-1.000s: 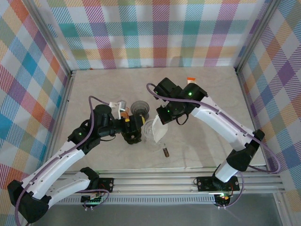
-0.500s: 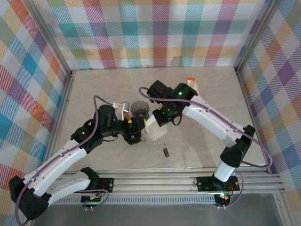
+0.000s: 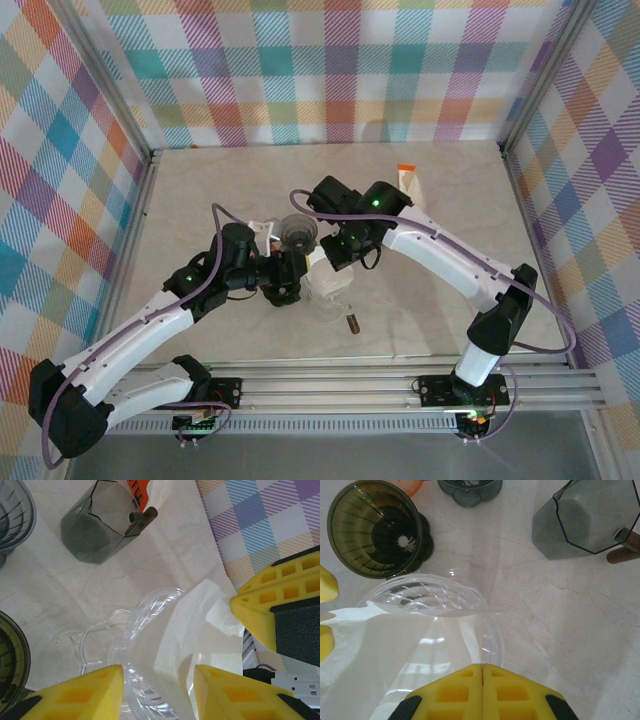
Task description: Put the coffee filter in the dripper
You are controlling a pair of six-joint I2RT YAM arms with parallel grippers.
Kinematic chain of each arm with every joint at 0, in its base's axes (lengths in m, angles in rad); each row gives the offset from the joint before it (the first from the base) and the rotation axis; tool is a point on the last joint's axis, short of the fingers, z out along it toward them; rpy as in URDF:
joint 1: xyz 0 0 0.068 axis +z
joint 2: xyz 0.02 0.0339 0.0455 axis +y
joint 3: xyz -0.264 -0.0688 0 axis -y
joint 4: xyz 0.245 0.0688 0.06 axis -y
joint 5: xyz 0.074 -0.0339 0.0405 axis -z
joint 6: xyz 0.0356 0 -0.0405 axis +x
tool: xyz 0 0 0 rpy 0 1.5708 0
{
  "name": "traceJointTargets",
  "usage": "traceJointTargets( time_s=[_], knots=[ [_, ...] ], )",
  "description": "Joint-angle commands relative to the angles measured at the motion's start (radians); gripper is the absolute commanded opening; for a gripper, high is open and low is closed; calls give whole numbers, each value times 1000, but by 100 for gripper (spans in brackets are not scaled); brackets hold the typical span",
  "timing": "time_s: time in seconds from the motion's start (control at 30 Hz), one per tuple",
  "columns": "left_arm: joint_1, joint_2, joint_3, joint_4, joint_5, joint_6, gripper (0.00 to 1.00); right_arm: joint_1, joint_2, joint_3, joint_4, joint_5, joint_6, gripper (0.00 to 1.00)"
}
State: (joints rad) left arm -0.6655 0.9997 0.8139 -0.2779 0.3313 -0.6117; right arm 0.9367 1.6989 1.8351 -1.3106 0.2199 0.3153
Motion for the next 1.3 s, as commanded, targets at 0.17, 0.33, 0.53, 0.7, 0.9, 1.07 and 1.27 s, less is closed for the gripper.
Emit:
traceJointTargets(
  time_s=[0.17, 0.33, 0.53, 0.7, 0.9, 1.07, 1.27],
  knots=[
    [-11, 22, -8, 8, 6, 9, 35, 7, -60, -50, 52, 15, 29, 19],
    [-11, 28, -5, 9, 5, 9, 33, 7, -134, -103, 111, 17, 28, 44],
    [-11, 36, 1, 8, 8, 5, 34, 8, -167, -186, 173, -20, 27, 67],
    [-12, 36, 8, -20, 6, 6, 34, 6, -170, -237, 188, -15, 49, 66],
    [-14, 41, 12, -30, 4, 6, 34, 8, -200, -295, 211, 6, 61, 53],
    [-14, 32, 8, -48, -8, 4, 36, 7, -205, -308, 202, 37, 70, 47],
    [-14, 24, -3, -58, -10, 4, 33, 7, -222, -334, 200, 62, 84, 40]
  ],
)
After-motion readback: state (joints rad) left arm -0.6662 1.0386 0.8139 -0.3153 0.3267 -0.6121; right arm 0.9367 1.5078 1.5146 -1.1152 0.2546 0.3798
